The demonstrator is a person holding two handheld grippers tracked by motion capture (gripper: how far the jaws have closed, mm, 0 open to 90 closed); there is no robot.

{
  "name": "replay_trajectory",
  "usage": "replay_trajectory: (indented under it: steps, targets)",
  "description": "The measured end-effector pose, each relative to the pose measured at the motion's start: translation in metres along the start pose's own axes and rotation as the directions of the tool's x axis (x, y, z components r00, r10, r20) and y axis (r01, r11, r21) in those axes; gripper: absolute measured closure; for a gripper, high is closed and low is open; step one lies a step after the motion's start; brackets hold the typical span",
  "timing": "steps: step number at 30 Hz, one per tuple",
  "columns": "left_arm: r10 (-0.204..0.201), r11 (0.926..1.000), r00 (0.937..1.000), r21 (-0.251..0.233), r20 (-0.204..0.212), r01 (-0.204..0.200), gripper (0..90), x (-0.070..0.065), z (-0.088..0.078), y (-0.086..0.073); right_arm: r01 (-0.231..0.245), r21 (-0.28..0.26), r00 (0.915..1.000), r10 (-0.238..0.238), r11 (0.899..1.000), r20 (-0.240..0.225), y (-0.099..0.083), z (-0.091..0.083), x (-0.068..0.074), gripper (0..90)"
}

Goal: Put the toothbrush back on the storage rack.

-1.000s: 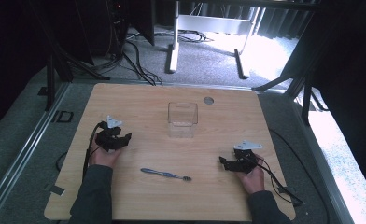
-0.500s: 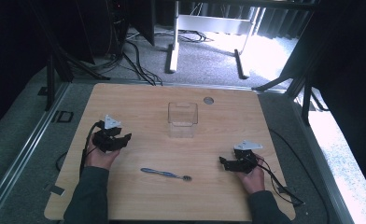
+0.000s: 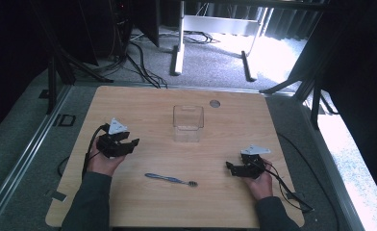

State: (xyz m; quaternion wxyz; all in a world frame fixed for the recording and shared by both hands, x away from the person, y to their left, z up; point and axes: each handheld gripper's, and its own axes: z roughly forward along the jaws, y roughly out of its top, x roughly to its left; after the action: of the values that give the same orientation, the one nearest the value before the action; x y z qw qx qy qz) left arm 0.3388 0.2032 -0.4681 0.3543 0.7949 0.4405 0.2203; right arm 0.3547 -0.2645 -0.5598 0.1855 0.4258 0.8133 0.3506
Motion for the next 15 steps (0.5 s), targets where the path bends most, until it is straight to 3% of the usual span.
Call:
replay_trajectory:
  steps: [10, 15]
  targets:
    - [0.021, 0.9998, 0.9986, 0.0, 0.048, -0.021, 52.2, -0.0061, -0.0007, 0.0062, 0.0, 0.002, 1.0, 0.0, 1.0, 0.001, 0.0, -0.0001, 0.0, 20.4]
    - [0.051, 0.9987, 0.9963, 0.004, 0.07, -0.051, 55.0, -0.0091, -0.0014, 0.0087, 0.0, 0.001, 1.0, 0.0, 1.0, 0.0, 0.0, 0.0, 0.0, 20.4]
